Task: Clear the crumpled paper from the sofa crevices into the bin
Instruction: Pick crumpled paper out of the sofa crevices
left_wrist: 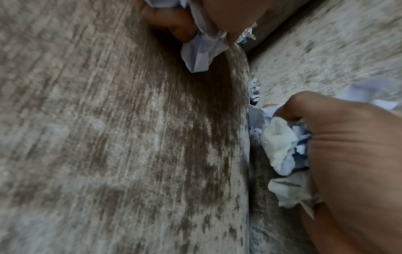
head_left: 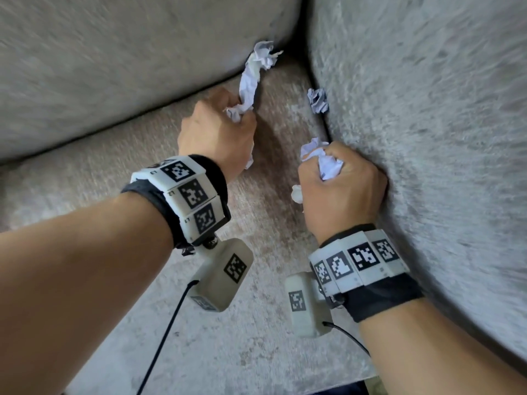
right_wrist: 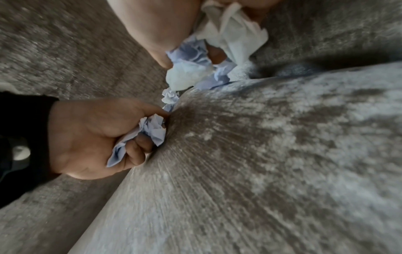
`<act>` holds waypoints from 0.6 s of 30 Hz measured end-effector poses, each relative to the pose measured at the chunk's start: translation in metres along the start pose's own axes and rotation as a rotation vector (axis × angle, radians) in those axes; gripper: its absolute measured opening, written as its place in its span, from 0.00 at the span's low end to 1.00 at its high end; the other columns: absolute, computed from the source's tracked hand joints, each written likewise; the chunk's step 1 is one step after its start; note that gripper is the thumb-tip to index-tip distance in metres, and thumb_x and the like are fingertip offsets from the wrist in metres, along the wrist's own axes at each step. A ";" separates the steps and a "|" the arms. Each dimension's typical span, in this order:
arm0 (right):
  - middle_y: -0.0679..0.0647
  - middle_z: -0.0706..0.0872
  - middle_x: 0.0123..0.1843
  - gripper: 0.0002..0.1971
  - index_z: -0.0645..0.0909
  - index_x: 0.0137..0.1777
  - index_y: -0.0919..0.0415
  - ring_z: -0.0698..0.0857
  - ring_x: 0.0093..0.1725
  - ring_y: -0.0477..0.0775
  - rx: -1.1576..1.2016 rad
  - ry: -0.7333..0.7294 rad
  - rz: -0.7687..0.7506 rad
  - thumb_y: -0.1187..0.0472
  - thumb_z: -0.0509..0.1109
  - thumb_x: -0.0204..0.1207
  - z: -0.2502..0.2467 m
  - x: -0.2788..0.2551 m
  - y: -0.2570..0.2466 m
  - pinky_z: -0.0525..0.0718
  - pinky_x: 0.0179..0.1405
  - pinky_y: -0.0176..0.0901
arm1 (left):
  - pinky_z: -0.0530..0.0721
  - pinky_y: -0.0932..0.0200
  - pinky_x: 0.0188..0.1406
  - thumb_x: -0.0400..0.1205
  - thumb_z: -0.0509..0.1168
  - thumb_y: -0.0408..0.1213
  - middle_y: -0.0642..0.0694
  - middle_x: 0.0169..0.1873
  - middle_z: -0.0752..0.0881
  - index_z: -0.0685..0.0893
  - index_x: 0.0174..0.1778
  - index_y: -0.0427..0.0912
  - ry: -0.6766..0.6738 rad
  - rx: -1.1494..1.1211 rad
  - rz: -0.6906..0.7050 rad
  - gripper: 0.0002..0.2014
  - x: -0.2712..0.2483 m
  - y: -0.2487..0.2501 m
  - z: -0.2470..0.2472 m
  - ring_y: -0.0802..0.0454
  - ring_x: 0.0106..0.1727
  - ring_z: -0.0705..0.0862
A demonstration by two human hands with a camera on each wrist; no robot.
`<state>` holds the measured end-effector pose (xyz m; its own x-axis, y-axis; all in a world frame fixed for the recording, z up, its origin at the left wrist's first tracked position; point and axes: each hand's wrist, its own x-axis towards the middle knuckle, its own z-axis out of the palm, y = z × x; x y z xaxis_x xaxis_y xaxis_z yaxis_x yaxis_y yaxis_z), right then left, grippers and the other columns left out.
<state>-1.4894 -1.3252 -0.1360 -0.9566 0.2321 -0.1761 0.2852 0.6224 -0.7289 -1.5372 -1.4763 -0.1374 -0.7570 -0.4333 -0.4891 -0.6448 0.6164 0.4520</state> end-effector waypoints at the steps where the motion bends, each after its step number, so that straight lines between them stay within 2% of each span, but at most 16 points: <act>1: 0.42 0.83 0.26 0.12 0.76 0.28 0.61 0.82 0.24 0.38 -0.014 0.014 -0.013 0.62 0.67 0.73 0.000 0.001 0.000 0.76 0.23 0.30 | 0.81 0.54 0.44 0.78 0.63 0.50 0.52 0.37 0.87 0.83 0.45 0.53 -0.006 -0.002 0.003 0.08 0.000 -0.001 0.000 0.43 0.49 0.85; 3: 0.48 0.79 0.22 0.18 0.73 0.28 0.63 0.78 0.25 0.49 -0.058 0.022 -0.022 0.58 0.69 0.77 0.000 0.002 0.000 0.71 0.21 0.32 | 0.86 0.51 0.47 0.77 0.63 0.51 0.52 0.38 0.89 0.83 0.43 0.56 -0.019 -0.022 0.006 0.07 -0.002 -0.004 0.000 0.43 0.49 0.87; 4: 0.49 0.78 0.22 0.19 0.73 0.28 0.63 0.77 0.25 0.51 -0.072 0.011 -0.019 0.55 0.69 0.78 0.000 0.003 -0.001 0.71 0.22 0.32 | 0.87 0.49 0.47 0.77 0.62 0.52 0.53 0.37 0.89 0.83 0.42 0.57 -0.023 -0.036 0.007 0.07 -0.003 -0.005 0.000 0.44 0.48 0.88; 7: 0.39 0.78 0.22 0.18 0.71 0.30 0.59 0.78 0.22 0.40 -0.087 -0.022 0.009 0.54 0.68 0.79 0.001 0.003 -0.002 0.75 0.23 0.34 | 0.82 0.56 0.39 0.79 0.63 0.56 0.56 0.28 0.87 0.83 0.37 0.55 -0.015 -0.057 0.002 0.11 -0.011 -0.012 -0.003 0.48 0.43 0.88; 8: 0.36 0.75 0.22 0.16 0.71 0.31 0.59 0.78 0.23 0.35 -0.083 -0.028 0.022 0.57 0.68 0.78 0.001 0.003 -0.003 0.73 0.21 0.28 | 0.81 0.57 0.38 0.79 0.63 0.59 0.56 0.25 0.86 0.82 0.34 0.54 -0.014 -0.063 0.000 0.15 -0.015 -0.015 -0.004 0.49 0.40 0.88; 10: 0.35 0.73 0.22 0.11 0.71 0.36 0.58 0.78 0.24 0.27 -0.081 -0.058 0.059 0.62 0.68 0.78 -0.001 0.005 -0.006 0.69 0.20 0.21 | 0.86 0.55 0.41 0.79 0.61 0.65 0.55 0.21 0.86 0.81 0.30 0.52 -0.029 -0.089 -0.009 0.21 -0.022 -0.025 -0.005 0.50 0.36 0.89; 11: 0.35 0.74 0.22 0.09 0.71 0.38 0.58 0.78 0.24 0.27 -0.080 -0.082 0.084 0.63 0.67 0.78 -0.001 0.007 -0.007 0.68 0.20 0.21 | 0.88 0.52 0.42 0.78 0.61 0.65 0.55 0.20 0.86 0.80 0.29 0.51 -0.040 -0.102 -0.018 0.23 -0.025 -0.031 -0.006 0.49 0.34 0.90; 14: 0.38 0.74 0.25 0.09 0.73 0.41 0.59 0.78 0.28 0.44 -0.146 -0.122 0.141 0.56 0.64 0.81 0.002 0.014 -0.012 0.66 0.27 0.34 | 0.90 0.46 0.41 0.77 0.60 0.58 0.50 0.22 0.88 0.80 0.30 0.45 -0.063 -0.131 -0.043 0.20 -0.034 -0.046 -0.012 0.44 0.32 0.90; 16: 0.46 0.78 0.30 0.13 0.73 0.42 0.59 0.78 0.36 0.56 -0.200 -0.099 0.142 0.51 0.62 0.82 0.006 0.019 -0.013 0.65 0.34 0.40 | 0.89 0.46 0.40 0.74 0.59 0.53 0.48 0.22 0.87 0.80 0.30 0.43 -0.061 -0.116 -0.017 0.17 -0.041 -0.053 -0.017 0.42 0.33 0.89; 18: 0.53 0.82 0.38 0.13 0.74 0.46 0.60 0.78 0.39 0.58 -0.211 -0.068 0.148 0.50 0.60 0.83 0.010 0.024 -0.016 0.67 0.35 0.43 | 0.89 0.46 0.39 0.73 0.59 0.52 0.46 0.22 0.87 0.78 0.28 0.42 -0.063 -0.130 0.006 0.17 -0.048 -0.059 -0.021 0.40 0.34 0.88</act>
<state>-1.5170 -1.3374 -0.1354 -0.9035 0.2857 -0.3195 0.4212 0.7295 -0.5389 -1.4649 -1.5058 -0.1250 -0.7557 -0.3847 -0.5301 -0.6513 0.5271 0.5459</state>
